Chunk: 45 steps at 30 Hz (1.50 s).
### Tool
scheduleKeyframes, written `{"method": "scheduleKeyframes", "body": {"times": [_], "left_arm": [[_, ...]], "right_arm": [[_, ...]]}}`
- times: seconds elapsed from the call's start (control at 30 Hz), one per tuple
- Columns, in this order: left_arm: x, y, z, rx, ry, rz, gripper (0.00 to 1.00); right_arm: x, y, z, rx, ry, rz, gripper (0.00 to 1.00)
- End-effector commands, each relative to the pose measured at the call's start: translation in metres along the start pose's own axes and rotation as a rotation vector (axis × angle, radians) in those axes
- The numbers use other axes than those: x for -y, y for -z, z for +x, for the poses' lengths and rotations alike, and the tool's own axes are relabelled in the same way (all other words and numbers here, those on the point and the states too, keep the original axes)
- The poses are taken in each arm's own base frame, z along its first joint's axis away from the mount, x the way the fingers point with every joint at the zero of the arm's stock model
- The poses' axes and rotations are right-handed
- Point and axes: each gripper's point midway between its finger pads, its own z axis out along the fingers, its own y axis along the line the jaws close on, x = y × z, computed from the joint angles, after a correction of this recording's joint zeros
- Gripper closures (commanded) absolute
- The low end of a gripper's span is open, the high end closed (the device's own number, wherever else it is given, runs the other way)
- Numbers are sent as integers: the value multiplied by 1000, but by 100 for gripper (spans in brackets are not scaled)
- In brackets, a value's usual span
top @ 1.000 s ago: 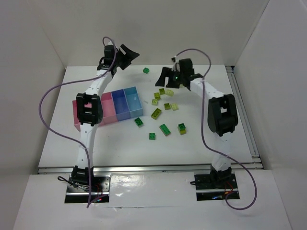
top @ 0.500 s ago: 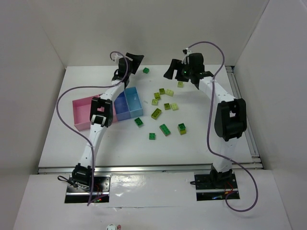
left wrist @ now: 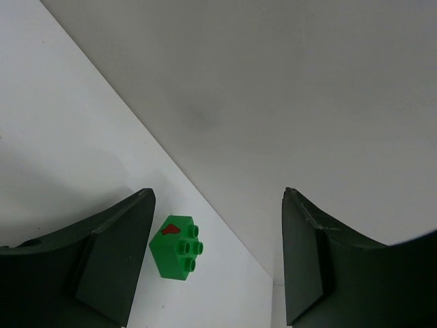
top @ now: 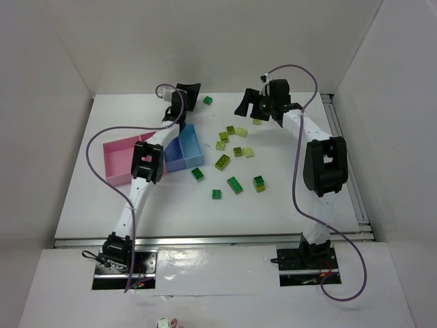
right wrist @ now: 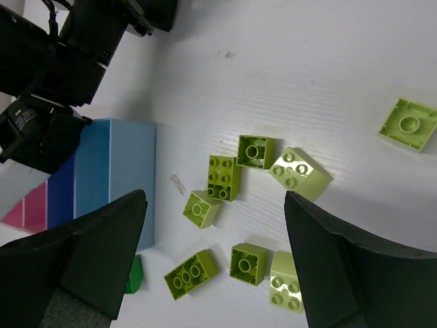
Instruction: Sort the legos into containers by color
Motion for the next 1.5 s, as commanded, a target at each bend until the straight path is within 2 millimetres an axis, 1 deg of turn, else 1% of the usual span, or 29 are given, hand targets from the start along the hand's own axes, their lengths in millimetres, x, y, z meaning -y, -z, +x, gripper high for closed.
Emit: {"method": "scheduleKeyframes", "body": {"times": [0.0, 0.07, 0.1, 0.13, 0.23, 0.4, 0.6, 0.67, 0.7, 0.77, 0.8, 0.83, 0.87, 0.9, 0.93, 0.97, 1.0, 1.03, 1.07, 1.1, 1.13, 1.17, 1.2, 1.23, 1.27, 1.3, 1.33, 1.37, 1.47], "left_arm": [[16, -2, 3, 30, 40, 77, 22], [16, -2, 3, 30, 40, 77, 22], [17, -1, 10, 21, 39, 79, 22], [9, -2, 12, 18, 37, 68, 22], [15, 0, 18, 12, 37, 79, 23], [15, 6, 49, -54, 31, 86, 23], [13, 13, 68, -157, -9, 98, 23], [23, 18, 77, -189, -34, 126, 23], [39, 22, 78, -215, -42, 156, 23], [48, 28, 81, -248, -63, 177, 23], [42, 34, 95, -296, -85, 173, 24], [62, 40, 92, -303, -95, 204, 24], [70, 46, 100, -325, -112, 222, 24], [60, 51, 104, -347, -126, 207, 24], [87, 60, 98, -352, -143, 243, 24], [95, 64, 89, -353, -152, 248, 23], [89, 70, 90, -364, -170, 240, 23], [98, 75, 80, -367, -186, 255, 23], [102, 75, 63, -347, -210, 249, 23], [139, 88, 45, -328, -211, 294, 24], [124, 92, 39, -330, -220, 252, 24], [131, 95, 18, -300, -219, 263, 26], [138, 100, 7, -284, -219, 270, 26], [155, 110, -7, -264, -228, 288, 26], [163, 112, -24, -244, -240, 303, 26], [166, 115, -30, -253, -241, 302, 26], [177, 118, -38, -248, -244, 325, 26], [182, 121, -44, -251, -246, 336, 26], [198, 130, -58, -287, -227, 400, 24]], "right_arm": [[-7, 2, -20, 34, 22, -29, 11], [-8, 2, -20, 31, 22, -38, 11], [-6, -1, -16, 23, 18, -35, 11], [-6, -1, -16, 23, 18, -35, 11], [-7, -1, -16, 19, 18, -43, 11], [-6, -2, -11, 7, 23, -48, 11], [-7, 1, -10, 7, 23, -48, 11], [-9, 4, -11, 7, 23, -48, 11], [-8, 4, -11, 7, 32, -48, 11], [-8, 4, -9, -2, 28, -45, 11], [-8, 4, -9, -2, 28, -45, 11], [-5, 4, -10, 4, 28, -29, 11], [-2, 4, -8, -4, 22, -16, 11], [-1, 1, -12, 2, 23, -5, 11], [5, -1, -12, -5, 26, 25, 11], [6, -3, -14, -9, 24, 27, 11], [14, -11, -11, -17, 17, 52, 11], [13, -12, -25, 15, 38, 59, 11], [13, -17, -26, 17, 43, 78, 11], [20, -30, -18, -4, 38, 101, 11], [17, -33, -36, 39, 43, 103, 11], [12, -40, -35, 25, 47, 97, 11], [20, -61, -21, -6, 57, 117, 11], [21, -70, -21, -6, 72, 133, 11], [14, -74, -42, 38, 107, 147, 11], [7, -83, -42, 36, 127, 134, 11], [20, -104, -29, 16, 121, 142, 11], [9, -108, -46, 63, 152, 134, 10], [10, -129, -48, 117, 172, 115, 7]]}}
